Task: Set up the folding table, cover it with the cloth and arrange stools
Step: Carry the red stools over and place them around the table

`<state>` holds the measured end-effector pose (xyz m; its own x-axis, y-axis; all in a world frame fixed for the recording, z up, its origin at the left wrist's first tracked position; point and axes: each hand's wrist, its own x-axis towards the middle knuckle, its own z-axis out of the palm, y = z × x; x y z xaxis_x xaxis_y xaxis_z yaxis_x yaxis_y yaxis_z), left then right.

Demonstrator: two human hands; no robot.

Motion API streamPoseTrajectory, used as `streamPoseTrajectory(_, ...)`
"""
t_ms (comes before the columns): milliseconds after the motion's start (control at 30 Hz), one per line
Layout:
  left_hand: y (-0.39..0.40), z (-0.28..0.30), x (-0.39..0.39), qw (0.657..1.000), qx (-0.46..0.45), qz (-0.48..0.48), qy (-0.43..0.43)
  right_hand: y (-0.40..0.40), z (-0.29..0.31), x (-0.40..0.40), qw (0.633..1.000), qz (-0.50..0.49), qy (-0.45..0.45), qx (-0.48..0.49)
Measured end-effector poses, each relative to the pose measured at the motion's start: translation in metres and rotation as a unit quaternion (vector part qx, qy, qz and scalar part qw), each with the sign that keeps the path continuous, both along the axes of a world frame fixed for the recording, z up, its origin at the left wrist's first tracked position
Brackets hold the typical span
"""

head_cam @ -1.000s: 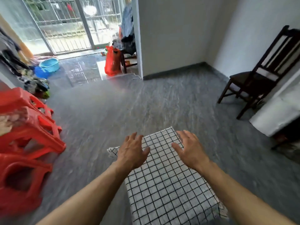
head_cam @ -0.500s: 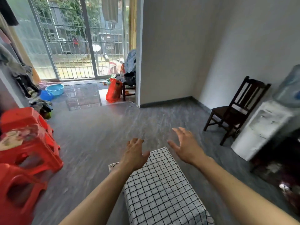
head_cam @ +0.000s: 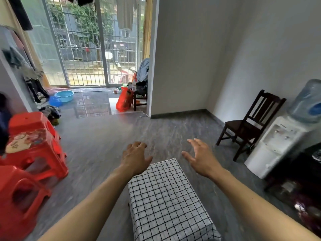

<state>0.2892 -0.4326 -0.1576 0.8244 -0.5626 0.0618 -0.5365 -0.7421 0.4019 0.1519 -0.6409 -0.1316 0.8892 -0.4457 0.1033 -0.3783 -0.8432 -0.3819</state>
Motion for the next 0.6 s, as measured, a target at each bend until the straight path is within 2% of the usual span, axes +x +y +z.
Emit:
streamPoseTrajectory(100, 0.005, 0.006, -0.012, 1.000, 0.025, 0.015, -0.004, -0.005, -0.001, -0.006, 1.000, 0.020, -0.011, 0.013)
streamPoseTrajectory(267, 0.029, 0.004, -0.054, 0.997, 0.049, 0.061, 0.019, -0.007, -0.018, -0.011, 0.996, 0.086, 0.016, -0.031)
streamPoseTrajectory(467, 0.110, -0.012, -0.078, 0.981, 0.129, 0.142, 0.038, 0.049, -0.039, 0.005, 0.985, 0.172, 0.014, -0.004)
streamPoseTrajectory(600, 0.164, -0.017, -0.081, 0.974, 0.121, 0.184, 0.056, 0.094, -0.042, 0.029, 0.975, 0.222, 0.011, -0.020)
